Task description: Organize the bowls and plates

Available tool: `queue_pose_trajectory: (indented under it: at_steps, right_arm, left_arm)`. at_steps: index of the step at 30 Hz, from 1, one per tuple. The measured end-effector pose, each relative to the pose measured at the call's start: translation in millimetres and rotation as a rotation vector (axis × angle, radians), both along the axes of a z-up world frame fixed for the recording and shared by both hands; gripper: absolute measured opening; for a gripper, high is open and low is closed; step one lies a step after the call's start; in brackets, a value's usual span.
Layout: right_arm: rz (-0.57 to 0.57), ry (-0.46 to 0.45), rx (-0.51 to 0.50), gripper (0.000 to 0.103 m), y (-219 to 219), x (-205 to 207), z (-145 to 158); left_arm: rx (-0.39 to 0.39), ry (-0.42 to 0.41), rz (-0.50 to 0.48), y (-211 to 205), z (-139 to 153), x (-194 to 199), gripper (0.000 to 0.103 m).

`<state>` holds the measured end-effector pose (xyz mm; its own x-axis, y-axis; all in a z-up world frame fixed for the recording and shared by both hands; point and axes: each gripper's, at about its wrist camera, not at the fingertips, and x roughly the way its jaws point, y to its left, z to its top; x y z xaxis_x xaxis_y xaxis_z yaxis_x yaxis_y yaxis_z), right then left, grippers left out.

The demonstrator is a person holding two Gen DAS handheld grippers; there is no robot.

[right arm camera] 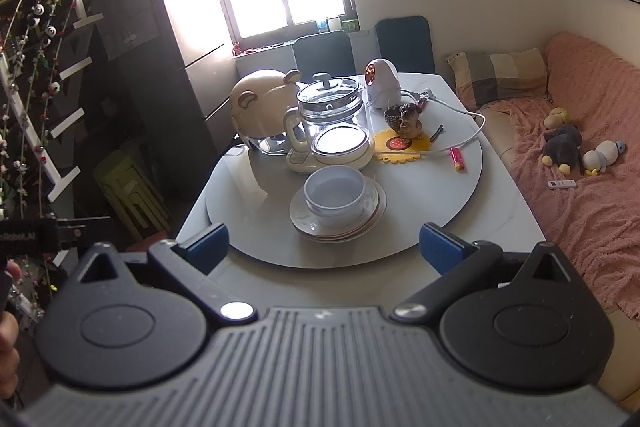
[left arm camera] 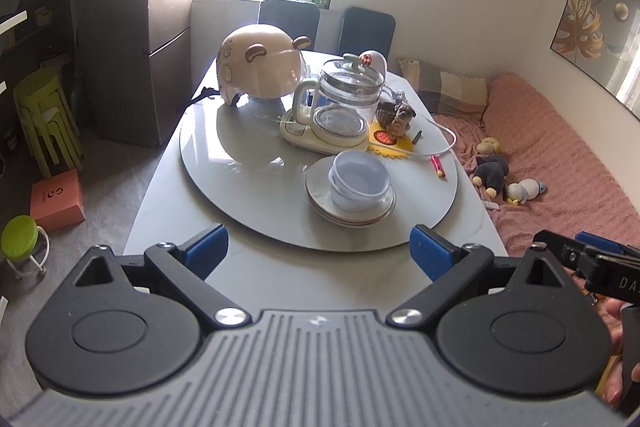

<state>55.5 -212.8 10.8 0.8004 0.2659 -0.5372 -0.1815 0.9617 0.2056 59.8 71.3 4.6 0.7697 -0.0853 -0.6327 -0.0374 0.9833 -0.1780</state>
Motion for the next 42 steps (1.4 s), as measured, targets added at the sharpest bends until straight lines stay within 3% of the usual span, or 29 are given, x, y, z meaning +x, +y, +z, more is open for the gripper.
queue_pose_trajectory:
  at_steps: [42]
  right_arm:
    - [0.015,0.005,-0.009,0.103,-7,5,-2]
  left_arm:
    - [0.012,0.022,-0.009,-12,0,8,0.099]
